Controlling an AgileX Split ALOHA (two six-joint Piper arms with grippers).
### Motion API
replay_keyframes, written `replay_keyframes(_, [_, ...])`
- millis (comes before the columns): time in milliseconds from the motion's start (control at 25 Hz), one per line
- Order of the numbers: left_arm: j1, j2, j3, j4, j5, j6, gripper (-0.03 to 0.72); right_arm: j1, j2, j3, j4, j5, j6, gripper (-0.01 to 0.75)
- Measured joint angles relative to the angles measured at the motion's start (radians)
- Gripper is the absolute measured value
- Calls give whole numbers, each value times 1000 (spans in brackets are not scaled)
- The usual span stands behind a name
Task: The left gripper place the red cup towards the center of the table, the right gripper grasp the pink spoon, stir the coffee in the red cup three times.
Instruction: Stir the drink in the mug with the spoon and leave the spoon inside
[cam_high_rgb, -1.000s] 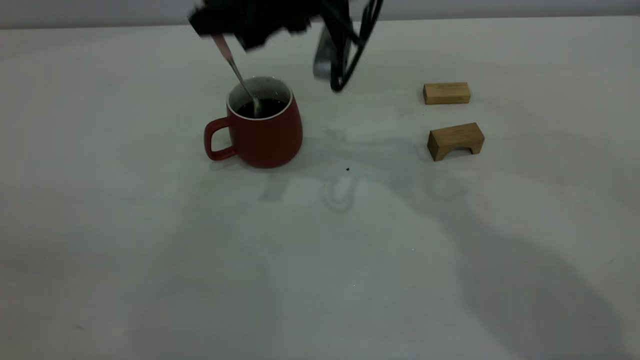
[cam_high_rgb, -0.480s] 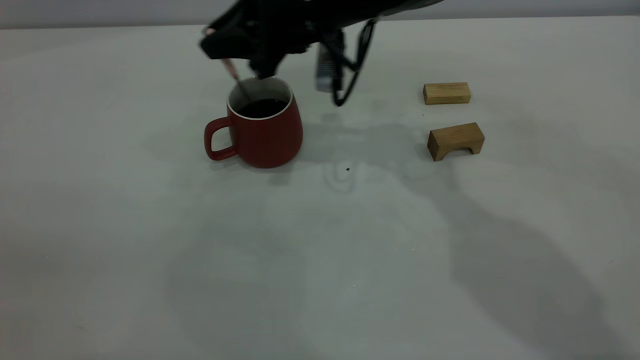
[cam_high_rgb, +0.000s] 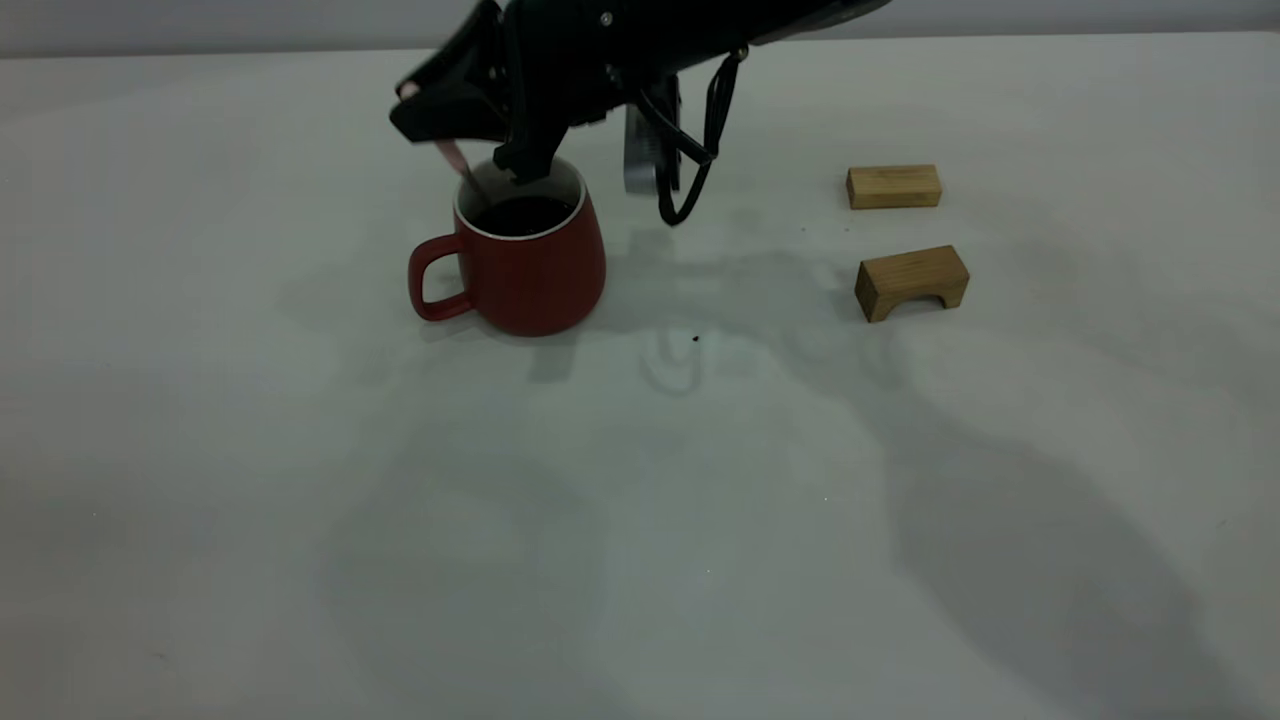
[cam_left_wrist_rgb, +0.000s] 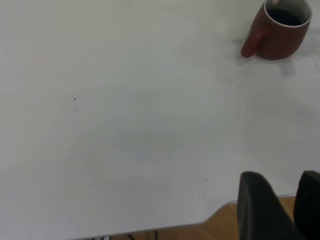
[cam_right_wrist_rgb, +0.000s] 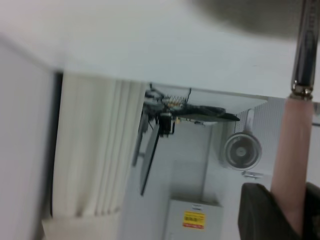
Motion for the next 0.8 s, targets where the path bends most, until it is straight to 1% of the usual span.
replay_keyframes(80, [0, 0, 0, 0, 0, 0, 247, -13, 0, 0, 5, 0, -45, 148])
replay_keyframes(160, [0, 0, 0, 0, 0, 0, 247, -36, 0, 0, -20, 2, -8, 148])
replay_keyframes(240, [0, 0, 0, 0, 0, 0, 247, -55, 0, 0, -66, 3, 96, 148])
replay_keyframes(320, [0, 0, 0, 0, 0, 0, 247, -70, 0, 0, -112, 7, 242, 148])
replay_keyframes(400, [0, 0, 0, 0, 0, 0, 247, -69, 0, -1, -146, 10, 361, 148])
replay_keyframes(480, [0, 0, 0, -1, 0, 0, 247, -57, 0, -2, -155, 13, 423, 148])
replay_keyframes(520, [0, 0, 0, -1, 0, 0, 247, -46, 0, -3, -158, 14, 421, 148])
replay_keyframes(560, [0, 0, 0, -1, 0, 0, 247, -34, 0, -3, -154, 15, 404, 148])
replay_keyframes(640, [0, 0, 0, -1, 0, 0, 247, -16, 0, -3, -126, 15, 310, 148])
replay_keyframes(800, [0, 0, 0, -1, 0, 0, 247, -5, 0, -3, -35, 20, -34, 148])
